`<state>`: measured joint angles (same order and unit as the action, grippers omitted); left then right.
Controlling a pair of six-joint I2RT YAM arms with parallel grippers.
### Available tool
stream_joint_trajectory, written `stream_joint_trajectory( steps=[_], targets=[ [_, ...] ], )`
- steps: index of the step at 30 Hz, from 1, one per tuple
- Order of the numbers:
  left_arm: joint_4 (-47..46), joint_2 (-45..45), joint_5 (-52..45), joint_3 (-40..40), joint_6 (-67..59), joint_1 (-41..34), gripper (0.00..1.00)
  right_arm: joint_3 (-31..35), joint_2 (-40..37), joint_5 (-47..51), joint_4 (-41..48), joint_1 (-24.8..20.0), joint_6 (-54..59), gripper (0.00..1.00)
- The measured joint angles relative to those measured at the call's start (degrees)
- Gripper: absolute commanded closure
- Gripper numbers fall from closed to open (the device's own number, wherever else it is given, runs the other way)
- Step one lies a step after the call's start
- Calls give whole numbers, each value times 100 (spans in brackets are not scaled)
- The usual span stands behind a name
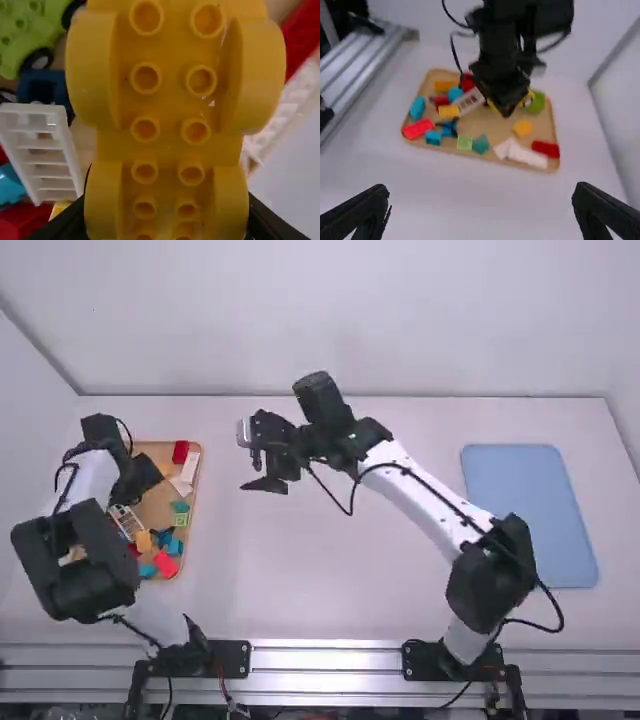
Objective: Assemble lego blocks to make yellow taxi
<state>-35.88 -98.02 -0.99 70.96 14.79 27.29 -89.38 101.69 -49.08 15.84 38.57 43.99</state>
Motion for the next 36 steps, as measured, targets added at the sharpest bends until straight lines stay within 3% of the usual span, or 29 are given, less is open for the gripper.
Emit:
stream_joint_trajectory(
  steps=[6,10,14,20,25,32,36],
  targets=[
    [-538,361,-796,0,-1211,-420,86,1585,-192,-621,-2898,-761,-1384,2],
    [-796,363,-1108,0,-2041,-1056,87,2374,-339,-562,-3724,-1086,-2175,2],
    [-802,361,-1246,0,-2769,-1856,89,2839,-774,-367,-3825,-1152,-2531,2],
    [-643,356,-894,0,-3845,-3698,89,3309,-2026,98,-3397,-1331,-2767,2],
    [-533,11,-481,0,-4656,-4994,98,3777,-2811,225,-3182,-1722,-2817,2],
    [-251,-793,-61,0,-5914,-5871,85,4330,-3510,280,-3126,-1963,-2743,2],
    [20,-1150,76,0,-6419,-5967,85,4546,-3908,278,-3132,-2065,-2706,2]
  ],
)
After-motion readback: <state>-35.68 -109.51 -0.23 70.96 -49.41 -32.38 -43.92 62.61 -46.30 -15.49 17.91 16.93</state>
